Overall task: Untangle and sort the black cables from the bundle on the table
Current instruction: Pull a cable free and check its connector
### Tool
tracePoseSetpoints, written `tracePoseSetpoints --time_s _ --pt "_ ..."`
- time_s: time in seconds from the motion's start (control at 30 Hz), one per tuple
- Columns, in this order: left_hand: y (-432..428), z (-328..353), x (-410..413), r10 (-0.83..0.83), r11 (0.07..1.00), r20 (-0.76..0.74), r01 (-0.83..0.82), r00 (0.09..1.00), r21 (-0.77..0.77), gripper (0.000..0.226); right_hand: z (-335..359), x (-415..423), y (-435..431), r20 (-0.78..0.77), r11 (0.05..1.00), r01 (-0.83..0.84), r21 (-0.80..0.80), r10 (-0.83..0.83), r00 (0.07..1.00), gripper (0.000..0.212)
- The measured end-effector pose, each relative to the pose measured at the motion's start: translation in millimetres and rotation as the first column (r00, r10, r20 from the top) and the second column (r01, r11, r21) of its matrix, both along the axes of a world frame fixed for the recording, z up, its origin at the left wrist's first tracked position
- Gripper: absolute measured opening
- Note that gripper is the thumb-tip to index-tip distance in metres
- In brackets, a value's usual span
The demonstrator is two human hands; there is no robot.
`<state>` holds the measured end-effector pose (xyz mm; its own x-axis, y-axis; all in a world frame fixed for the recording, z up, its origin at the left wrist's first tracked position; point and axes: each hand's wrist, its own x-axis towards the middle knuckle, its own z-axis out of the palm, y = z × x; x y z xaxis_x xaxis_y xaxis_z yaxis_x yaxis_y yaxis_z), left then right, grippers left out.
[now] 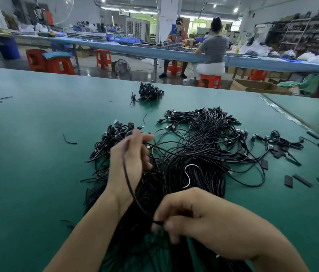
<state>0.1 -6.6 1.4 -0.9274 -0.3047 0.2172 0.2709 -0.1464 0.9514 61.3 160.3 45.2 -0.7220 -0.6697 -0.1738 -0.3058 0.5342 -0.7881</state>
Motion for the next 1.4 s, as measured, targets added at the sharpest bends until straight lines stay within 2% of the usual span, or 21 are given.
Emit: tracePoseSetpoints --time_s 0.07,0.13,0.17,0.23,0.27,0.3,0.33,0.37,0.43,0.5,0.6,0.7,0.83,0.97,1.07,1.13,1.2,1.27,1.33,1.4 --pt "-3 2 0 0.169 0.985 -0.126 -0.163 0.978 0.055 0.042 -7 -7 13 -0.095 0.941 0.265 0.208 -0.25 0.963 0.016" --pt "0 2 3 0.296 0.938 -0.279 -0.333 0.913 -0.093 0.041 -15 -13 23 -0.202 0.804 0.526 0.278 -0.486 0.85 0.026" --pt "3 3 5 0.312 0.9 -0.35 -0.393 0.883 -0.189 0.041 -17 -14 26 -0.24 0.748 0.599 0.287 -0.549 0.801 0.027" --pt "9 2 10 0.217 0.862 -0.454 -0.388 0.864 -0.327 0.047 -22 -17 29 -0.323 0.687 0.651 0.323 -0.566 0.758 0.025" --pt "11 1 11 0.121 0.854 -0.473 -0.334 0.873 -0.398 0.052 -22 -17 28 -0.349 0.693 0.651 0.31 -0.554 0.756 0.023" --pt "12 0 13 0.025 0.831 -0.457 -0.272 0.889 -0.486 0.053 -20 -15 25 -0.346 0.73 0.64 0.24 -0.552 0.759 0.022" --pt "13 -1 14 -0.041 0.769 -0.417 -0.238 0.908 -0.593 0.047 -18 -15 20 -0.313 0.775 0.62 0.123 -0.563 0.765 0.022" --pt "14 -2 16 -0.063 0.665 -0.397 -0.258 0.916 -0.701 0.039 -14 -13 14 -0.247 0.805 0.593 -0.018 -0.579 0.777 0.025" --pt "16 -4 20 -0.088 0.477 -0.382 -0.298 0.92 -0.827 0.029 -5 -10 2 -0.066 0.801 0.547 -0.244 -0.577 0.814 0.047" --pt "17 -2 22 -0.12 0.413 -0.324 -0.25 0.938 -0.876 0.03 -4 -5 -7 -0.036 0.811 0.524 -0.26 -0.551 0.834 0.061" --pt "18 -2 22 -0.138 0.461 -0.27 -0.18 0.953 -0.869 0.028 -8 -5 -9 -0.206 0.824 0.538 -0.176 -0.565 0.799 0.045" --pt "16 -4 20 -0.097 0.501 -0.268 -0.186 0.958 -0.845 0.022 -13 -11 -1 -0.313 0.778 0.602 -0.179 -0.625 0.715 0.035" --pt "8 -6 15 0.011 0.625 -0.225 -0.182 0.974 -0.759 0.022 -22 -21 21 -0.42 0.599 0.794 -0.105 -0.75 0.511 0.037" --pt "0 1 13 0.197 0.721 -0.334 -0.367 0.922 -0.588 0.026 -30 -29 44 -0.503 0.454 0.891 0.004 -0.769 0.394 0.04" --pt "3 8 17 0.215 0.667 -0.396 -0.43 0.893 -0.608 0.036 -31 -25 41 -0.604 0.46 0.877 0.14 -0.662 0.444 0.032" --pt "8 10 19 0.148 0.61 -0.439 -0.432 0.886 -0.664 0.035 -29 -22 31 -0.621 0.558 0.809 0.185 -0.572 0.537 0.027" --pt "12 9 20 0.075 0.555 -0.458 -0.418 0.886 -0.719 0.032 -25 -19 21 -0.539 0.725 0.679 0.117 -0.528 0.656 0.041" --pt "13 7 20 0.026 0.5 -0.423 -0.379 0.906 -0.779 0.027 -16 -14 10 -0.442 0.843 0.537 -0.034 -0.494 0.748 0.053" --pt "14 5 21 -0.018 0.461 -0.363 -0.315 0.932 -0.83 0.025 -12 -8 -2 -0.37 0.89 0.442 -0.111 -0.45 0.813 0.051" --pt "13 4 20 -0.073 0.478 -0.298 -0.229 0.952 -0.848 0.021 -13 -5 -11 -0.317 0.878 0.439 -0.192 -0.479 0.819 0.039"
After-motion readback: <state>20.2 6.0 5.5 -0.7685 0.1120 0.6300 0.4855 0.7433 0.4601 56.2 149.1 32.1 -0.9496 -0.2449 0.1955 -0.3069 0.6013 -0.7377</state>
